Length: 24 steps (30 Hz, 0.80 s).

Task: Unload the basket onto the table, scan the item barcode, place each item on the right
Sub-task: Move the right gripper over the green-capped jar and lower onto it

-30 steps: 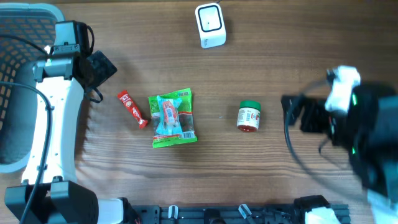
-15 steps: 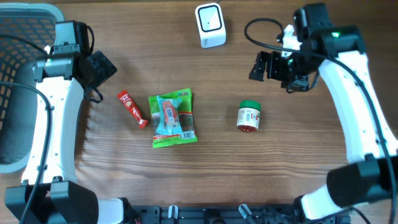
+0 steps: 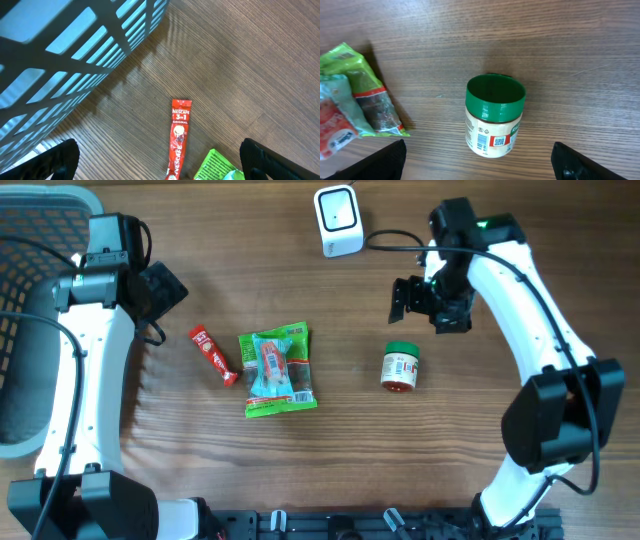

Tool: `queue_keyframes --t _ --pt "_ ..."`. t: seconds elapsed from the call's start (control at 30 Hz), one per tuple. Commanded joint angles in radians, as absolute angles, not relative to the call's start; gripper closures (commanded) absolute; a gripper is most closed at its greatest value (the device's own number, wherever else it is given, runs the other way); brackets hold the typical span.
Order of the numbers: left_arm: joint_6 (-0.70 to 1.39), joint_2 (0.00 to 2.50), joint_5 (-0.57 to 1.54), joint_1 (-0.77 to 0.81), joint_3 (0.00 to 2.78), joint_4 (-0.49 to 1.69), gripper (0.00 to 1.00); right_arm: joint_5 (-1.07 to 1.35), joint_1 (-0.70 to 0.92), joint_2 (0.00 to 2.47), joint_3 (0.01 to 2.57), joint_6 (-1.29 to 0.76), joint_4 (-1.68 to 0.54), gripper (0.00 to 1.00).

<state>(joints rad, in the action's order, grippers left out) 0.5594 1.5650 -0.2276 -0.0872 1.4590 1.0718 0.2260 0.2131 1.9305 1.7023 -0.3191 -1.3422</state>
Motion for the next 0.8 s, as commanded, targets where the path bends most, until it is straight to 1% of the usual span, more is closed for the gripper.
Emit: queue_keyframes --t 0.0,0.07,0.1,0.23,0.47,0.5,0.67,0.7,0.77 --pt "0.554 1.560 -0.244 -0.096 1.473 1.069 0.00 0.191 0.226 1.960 1.669 -0.345 -1.340 0.05" --pt "0.554 1.560 -0.244 -0.096 1.473 1.069 0.00 0.192 0.226 1.960 1.629 -0.351 -1.311 0.02" --pt "0.554 1.560 -0.244 -0.097 1.473 1.069 0.00 0.192 0.226 1.961 1.603 -0.353 -1.289 0.01" --pt "0.554 1.560 -0.244 -0.097 1.473 1.069 0.00 0.197 0.227 1.961 1.478 -0.374 -1.157 0.09" --pt "0.554 1.560 -0.244 -0.096 1.473 1.069 0.00 0.196 0.255 1.961 1.309 -0.366 -0.921 0.11" --pt "0.554 1.560 -0.244 -0.097 1.473 1.069 0.00 0.196 0.260 1.961 1.304 -0.366 -0.900 0.14" --pt "0.554 1.560 -0.244 -0.096 1.473 1.069 0.00 0.194 0.263 1.960 1.304 -0.358 -0.887 0.16" --pt "0.554 1.560 -0.244 -0.096 1.473 1.069 0.00 0.192 0.263 1.960 1.304 -0.342 -0.888 0.22" --pt "0.554 1.560 -0.244 -0.096 1.473 1.069 0.00 0.181 0.263 1.960 1.304 -0.341 -0.889 0.24"
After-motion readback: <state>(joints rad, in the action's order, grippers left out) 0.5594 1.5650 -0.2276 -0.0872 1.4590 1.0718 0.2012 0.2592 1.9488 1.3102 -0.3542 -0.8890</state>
